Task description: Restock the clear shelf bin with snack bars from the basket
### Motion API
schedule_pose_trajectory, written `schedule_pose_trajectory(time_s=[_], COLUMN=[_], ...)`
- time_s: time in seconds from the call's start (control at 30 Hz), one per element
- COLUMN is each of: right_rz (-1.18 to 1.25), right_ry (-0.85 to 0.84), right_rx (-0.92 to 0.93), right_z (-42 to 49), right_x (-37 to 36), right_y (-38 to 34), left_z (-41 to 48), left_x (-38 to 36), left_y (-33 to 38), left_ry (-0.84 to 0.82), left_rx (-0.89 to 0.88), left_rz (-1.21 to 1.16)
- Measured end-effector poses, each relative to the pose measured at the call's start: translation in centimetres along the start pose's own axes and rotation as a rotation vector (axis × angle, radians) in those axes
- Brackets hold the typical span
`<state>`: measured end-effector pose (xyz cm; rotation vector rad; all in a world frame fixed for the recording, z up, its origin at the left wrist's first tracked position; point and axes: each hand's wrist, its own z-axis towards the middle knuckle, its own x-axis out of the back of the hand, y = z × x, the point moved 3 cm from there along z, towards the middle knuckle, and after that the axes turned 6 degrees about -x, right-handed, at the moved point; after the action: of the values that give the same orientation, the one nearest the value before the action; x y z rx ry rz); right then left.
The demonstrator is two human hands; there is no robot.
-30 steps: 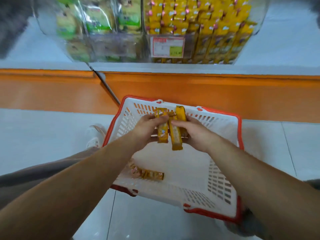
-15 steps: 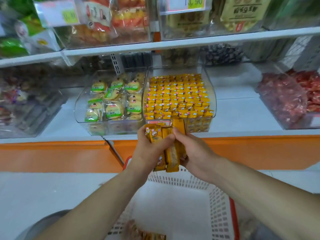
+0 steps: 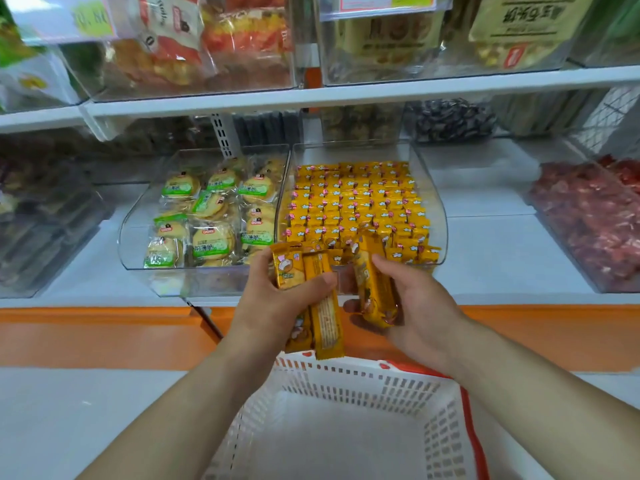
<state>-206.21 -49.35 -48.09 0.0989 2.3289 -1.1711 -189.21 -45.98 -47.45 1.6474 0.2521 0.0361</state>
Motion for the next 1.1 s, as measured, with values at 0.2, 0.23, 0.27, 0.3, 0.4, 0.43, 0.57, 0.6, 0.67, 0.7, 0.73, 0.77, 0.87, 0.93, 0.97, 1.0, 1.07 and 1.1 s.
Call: schedule_pose_trajectory(time_s=[0.2, 0.23, 0.27, 0.3, 0.4, 0.43, 0.57, 0.6, 0.67, 0.7, 0.73, 0.77, 0.87, 0.93, 0.97, 1.0, 1.07, 1.1], right_rz=[-0.114, -0.127, -0.137, -0.140, -0.091, -0.068, -0.079, -0.085, -0.099, -0.106, -0.105, -0.110, -0.228, -0.305, -0.341, -0.380, -0.486, -0.557], right_ry=[-0.025, -0.023, -0.018, -0.013, 0.002, 0.008, 0.089, 0.104, 0.132, 0.143, 0.153, 0.160, 0.196, 0.226, 0.240, 0.255, 0.320, 0.374], right_rx=[0.008, 0.028, 0.053, 0.075, 0.079, 0.074, 0.099, 0.106, 0.112, 0.116, 0.128, 0.155, 0.268, 0.303, 0.324, 0.359, 0.475, 0.547], right_z=[-0.2, -0.3, -0.3, -0.4, -0.6, -0.7, -0.9, -1.0, -1.2, -1.3, -1.4, -1.4, -1.4, -1.7, -1.9, -2.1, -2.6, -2.9], right_x=[0.2, 0.1, 0.0, -0.1, -0.2, -0.1, 0.4, 0.4, 0.5, 0.5, 0.4, 0.4, 0.5, 0.6, 0.7, 1.0, 2.0, 2.5], right_y=[0.1, 0.0, -0.1, -0.2, -0.4, -0.4, -0.7, -0.8, -0.9, -1.0, -1.1, -1.2, -1.4, -1.6, -1.9, -2.6, -4.8, -6.2], left_z=[-0.3, -0.4, -0.5, -0.6, -0.9, -1.0, -1.3, -1.3, -1.3, -1.3, -1.3, -1.2, -1.0, -0.8, -0.8, -0.7, -0.6, -0.5], left_x=[-0.2, -0.2, -0.1, -0.1, 0.0, 0.0, -0.2, -0.3, -0.4, -0.4, -0.5, -0.5, -0.4, -0.3, -0.2, -0.1, 0.0, 0.1], left_y=[-0.2, -0.2, -0.2, -0.1, 0.2, 0.3, 0.7, 0.7, 0.8, 0.9, 0.9, 0.9, 0.9, 0.9, 0.9, 1.0, 1.2, 1.3], left_ry=[-0.033, -0.037, -0.042, -0.046, -0.049, -0.054, -0.070, -0.069, -0.069, -0.073, -0.077, -0.079, -0.076, -0.074, -0.076, -0.075, -0.067, -0.063], left_rx=[-0.071, -0.074, -0.077, -0.080, -0.087, -0.089, -0.085, -0.081, -0.073, -0.069, -0.065, -0.064, -0.071, -0.077, -0.079, -0.081, -0.087, -0.088], left_rz=[0.095, 0.100, 0.103, 0.104, 0.111, 0.107, 0.101, 0.099, 0.102, 0.104, 0.105, 0.108, 0.119, 0.122, 0.121, 0.118, 0.109, 0.104])
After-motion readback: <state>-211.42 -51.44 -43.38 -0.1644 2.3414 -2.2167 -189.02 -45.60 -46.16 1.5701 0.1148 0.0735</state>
